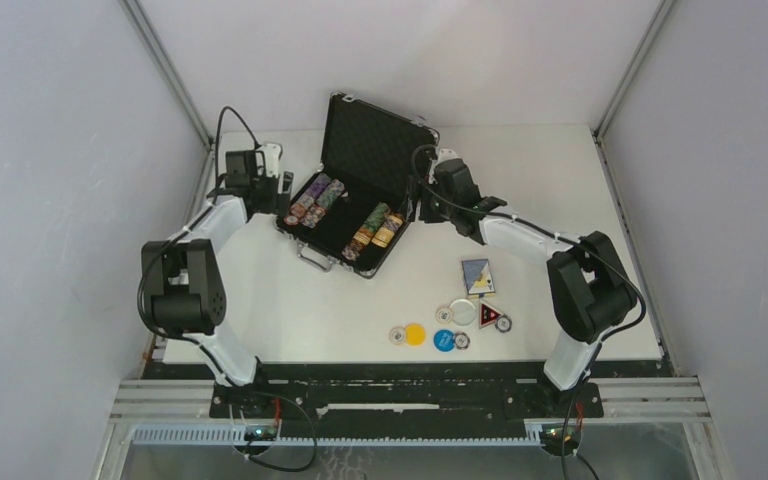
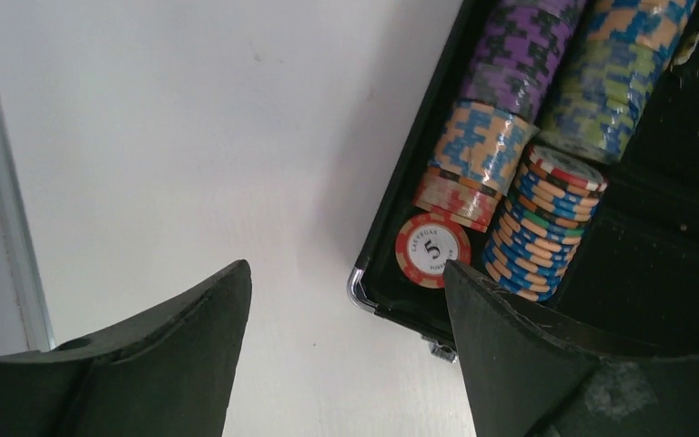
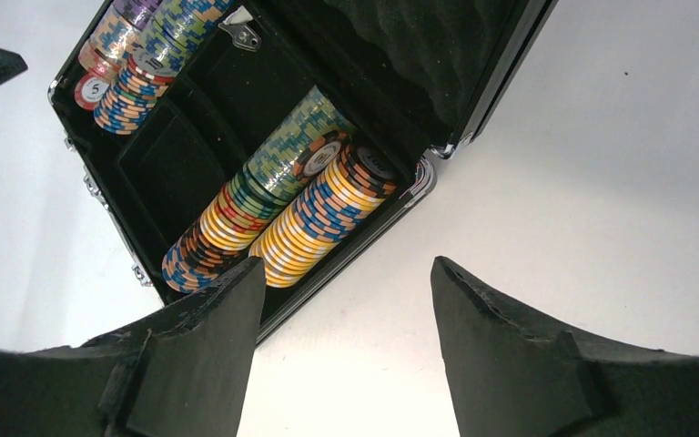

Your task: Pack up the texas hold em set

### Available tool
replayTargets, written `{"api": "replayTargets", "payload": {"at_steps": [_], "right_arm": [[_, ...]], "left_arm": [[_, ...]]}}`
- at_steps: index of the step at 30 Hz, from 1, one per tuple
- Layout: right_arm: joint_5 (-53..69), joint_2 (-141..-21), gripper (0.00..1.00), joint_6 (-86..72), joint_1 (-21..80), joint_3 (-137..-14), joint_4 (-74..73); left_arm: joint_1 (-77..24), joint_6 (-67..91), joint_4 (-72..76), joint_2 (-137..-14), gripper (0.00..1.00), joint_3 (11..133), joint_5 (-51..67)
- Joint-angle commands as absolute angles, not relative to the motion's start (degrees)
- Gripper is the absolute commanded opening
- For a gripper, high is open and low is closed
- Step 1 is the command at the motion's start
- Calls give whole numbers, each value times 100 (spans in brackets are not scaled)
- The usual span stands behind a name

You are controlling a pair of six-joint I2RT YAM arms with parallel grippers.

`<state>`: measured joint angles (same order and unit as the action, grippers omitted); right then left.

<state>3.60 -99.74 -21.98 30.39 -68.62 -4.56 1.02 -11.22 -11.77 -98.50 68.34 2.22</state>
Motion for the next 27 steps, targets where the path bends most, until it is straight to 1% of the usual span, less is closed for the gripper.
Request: {"api": "replayTargets", "payload": {"at_steps": [1,4,10,13,19,22,24,27], "right_arm": [[540,-9785,74,-2236,3024,-6895,-260],[560,-9776,74,-2267,3040,-6890,-371],[527,-9755,74,-2247,3060,-6774,-450],[557,-9714,74,-2275,3059,-6691,-405],[583,-9657,73,-2281,3076,-6625,-370],[588,-9618,73,-2277,3067,-6565,-357],[589,-9600,73,-2274,3067,-6533,-344],[605,-9589,73,-2277,3067,-6491,-337]], "left_arm": [[89,-1595,-1740,-9978,81,7321,471],[95,-1684,-2020,-10188,77,7515,201],[94,-1758,-2385,-10537,60,7743,40],[84,-1788,-2388,-10579,58,7712,30],[21,-1842,-2523,-10760,57,7838,93],[1,-1850,-2683,-10925,51,7974,195],[-16,-1861,-2769,-11017,50,8046,158],[-28,-1841,-2937,-11144,41,8173,157]]}}
